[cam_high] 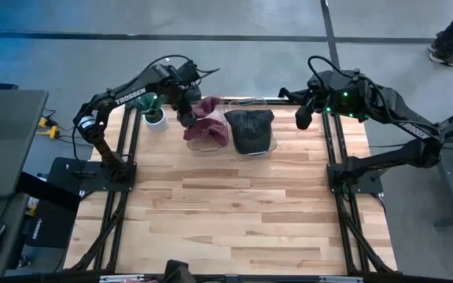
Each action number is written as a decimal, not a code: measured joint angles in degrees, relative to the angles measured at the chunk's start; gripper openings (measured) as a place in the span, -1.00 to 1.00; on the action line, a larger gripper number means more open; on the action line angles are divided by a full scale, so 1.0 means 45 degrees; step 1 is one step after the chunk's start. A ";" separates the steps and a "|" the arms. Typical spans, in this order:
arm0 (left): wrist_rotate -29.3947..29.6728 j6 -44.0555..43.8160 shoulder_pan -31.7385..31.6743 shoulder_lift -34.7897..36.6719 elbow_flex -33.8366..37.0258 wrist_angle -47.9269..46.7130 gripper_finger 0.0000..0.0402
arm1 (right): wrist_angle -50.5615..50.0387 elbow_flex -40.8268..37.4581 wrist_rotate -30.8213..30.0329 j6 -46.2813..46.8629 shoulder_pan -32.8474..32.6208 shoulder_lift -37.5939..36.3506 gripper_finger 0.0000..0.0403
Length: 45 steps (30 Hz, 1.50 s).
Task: Pick & Place hat
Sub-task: Put the dark red cap into the left transparent bin
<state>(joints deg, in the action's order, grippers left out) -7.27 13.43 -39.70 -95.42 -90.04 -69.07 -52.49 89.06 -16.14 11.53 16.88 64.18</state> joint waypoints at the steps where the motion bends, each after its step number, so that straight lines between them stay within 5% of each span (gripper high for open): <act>1: -0.0152 -0.0002 0.0006 0.0000 0.0000 -0.0102 -1.00 | 0.0000 0.0000 0.0000 0.0000 0.0000 0.0000 -1.00; 22: -0.0482 -0.0841 0.1034 0.0238 0.0010 -0.2012 -1.00 | 0.0112 0.0000 0.0000 -0.0020 0.0000 0.0000 -1.00; 30: 0.3759 -0.0600 0.1779 0.0626 0.0010 -0.0605 -1.00 | 0.0112 0.0000 0.0000 -0.0296 0.0000 0.0000 -1.00; 36: 0.5697 -0.0222 0.1744 0.1043 -0.0251 -0.0005 -1.00 | 0.0112 0.0000 0.0003 -0.0335 0.0000 0.0000 -1.00; 45: 0.4503 0.1203 0.1756 0.1134 -0.1195 -0.0056 -1.00 | 0.0107 0.0000 0.0039 -0.0702 0.0000 0.0000 -1.00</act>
<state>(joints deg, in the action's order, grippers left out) 12.99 18.84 -31.80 -90.31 -95.42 -69.32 -52.01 89.06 -15.97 8.37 16.88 64.18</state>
